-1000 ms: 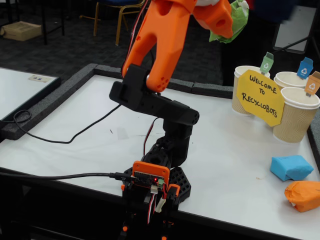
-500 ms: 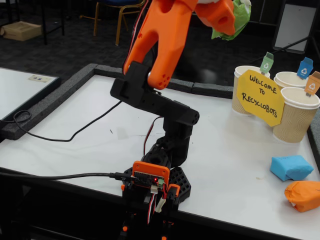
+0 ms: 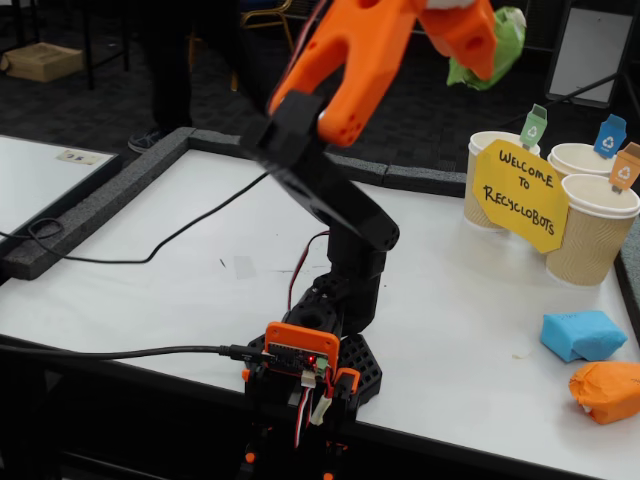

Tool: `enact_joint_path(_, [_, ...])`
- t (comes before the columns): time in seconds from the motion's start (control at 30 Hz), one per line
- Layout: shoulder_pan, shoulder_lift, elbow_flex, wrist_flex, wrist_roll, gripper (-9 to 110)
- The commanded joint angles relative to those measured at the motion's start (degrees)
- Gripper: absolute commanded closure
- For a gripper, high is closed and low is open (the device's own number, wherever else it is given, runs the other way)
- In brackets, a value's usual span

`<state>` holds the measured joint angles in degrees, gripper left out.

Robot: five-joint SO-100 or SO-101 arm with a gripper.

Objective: Sort rubbish by color.

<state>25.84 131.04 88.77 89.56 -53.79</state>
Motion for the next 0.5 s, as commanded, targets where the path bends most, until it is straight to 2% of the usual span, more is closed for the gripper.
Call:
enact_joint_path(0.0, [1.85, -7.12, -5.45, -4.57, 0.53, 101])
enact_joint_path(0.23, [3.34, -18.72, -11.51, -12.48, -0.26, 101])
enact_joint_path(0.47, [2.37, -22.68, -14.15, -14.94, -13.18, 101])
